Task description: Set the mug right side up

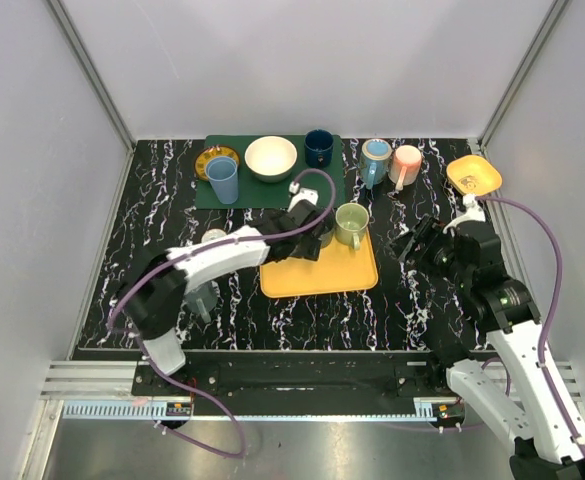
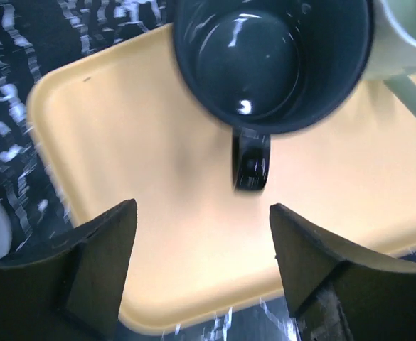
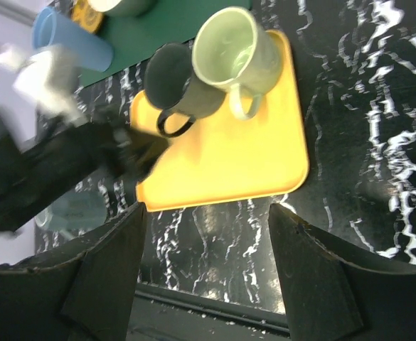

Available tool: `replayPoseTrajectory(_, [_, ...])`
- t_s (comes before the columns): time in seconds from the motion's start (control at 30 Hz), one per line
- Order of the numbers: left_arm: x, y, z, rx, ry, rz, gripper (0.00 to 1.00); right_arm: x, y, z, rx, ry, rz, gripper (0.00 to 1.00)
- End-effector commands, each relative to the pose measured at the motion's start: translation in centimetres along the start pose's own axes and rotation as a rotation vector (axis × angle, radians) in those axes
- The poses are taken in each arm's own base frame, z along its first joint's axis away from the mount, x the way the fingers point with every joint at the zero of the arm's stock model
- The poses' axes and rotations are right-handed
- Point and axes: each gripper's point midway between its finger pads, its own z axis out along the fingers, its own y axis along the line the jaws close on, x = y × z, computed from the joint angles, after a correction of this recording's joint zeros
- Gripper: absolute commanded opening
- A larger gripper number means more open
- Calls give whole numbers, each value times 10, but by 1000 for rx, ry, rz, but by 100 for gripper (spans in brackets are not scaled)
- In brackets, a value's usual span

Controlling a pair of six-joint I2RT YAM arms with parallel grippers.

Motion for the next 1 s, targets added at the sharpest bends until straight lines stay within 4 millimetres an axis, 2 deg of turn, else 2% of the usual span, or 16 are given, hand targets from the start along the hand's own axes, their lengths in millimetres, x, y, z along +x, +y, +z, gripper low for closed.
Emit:
replayPoseTrajectory(0.0, [-62,21,-101,53,-259,-125,82,-40,-16,9,174,-110,-50,75])
replayPoseTrajectory(0.03, [-67,28,-116,49,-296,-137,83,-51,-18,11,212,-134,-53,75])
replayPoseTrajectory(0.07, [-78,34,-146,79,-366,-165,84,-60,-22,17,249,-159,-57,75])
replayPoseTrajectory(0.1, [-73,40,-154,79,-385,-170,85,-68,-35,32,339,-177,-65,76])
replayPoseTrajectory(0.13, [-74,45,-164,80,-416,-192,85,-76,-39,39,368,-203,-75,75])
replayPoseTrajectory(0.17, [-81,50,-190,120,-490,-229,86,-94,-33,49,361,-259,-106,75])
replayPoseTrajectory(0.23, [-67,59,-195,130,-510,-249,99,-107,-45,79,438,-284,-150,74])
replayPoseTrajectory(0.27, [-69,65,-211,163,-558,-279,99,-127,-38,88,439,-327,-169,73])
replayPoseTrajectory(0.3, [-57,68,-206,166,-548,-274,99,-130,-63,111,573,-297,-223,73])
replayPoseTrajectory(0.37, [-52,66,-218,235,-574,-274,99,-152,-63,131,620,-286,-272,71])
replayPoseTrajectory(0.4, [-43,66,-214,247,-562,-269,98,-146,-83,155,691,-240,-288,70])
replayPoseTrajectory(0.47, [-38,65,-224,306,-580,-273,96,-157,-83,177,678,-255,-302,66])
replayPoseTrajectory(0.6, [-21,71,-221,322,-581,-286,96,-157,-112,223,654,-217,-301,61])
replayPoseTrajectory(0.63, [-19,73,-221,319,-583,-288,96,-168,-119,226,654,-226,-280,59])
replayPoseTrajectory(0.7, [-15,76,-220,311,-582,-283,96,-162,-134,244,661,-177,-297,59])
replayPoseTrajectory(0.97, [-9,82,-213,280,-590,-262,96,-175,-137,282,602,-202,-342,64])
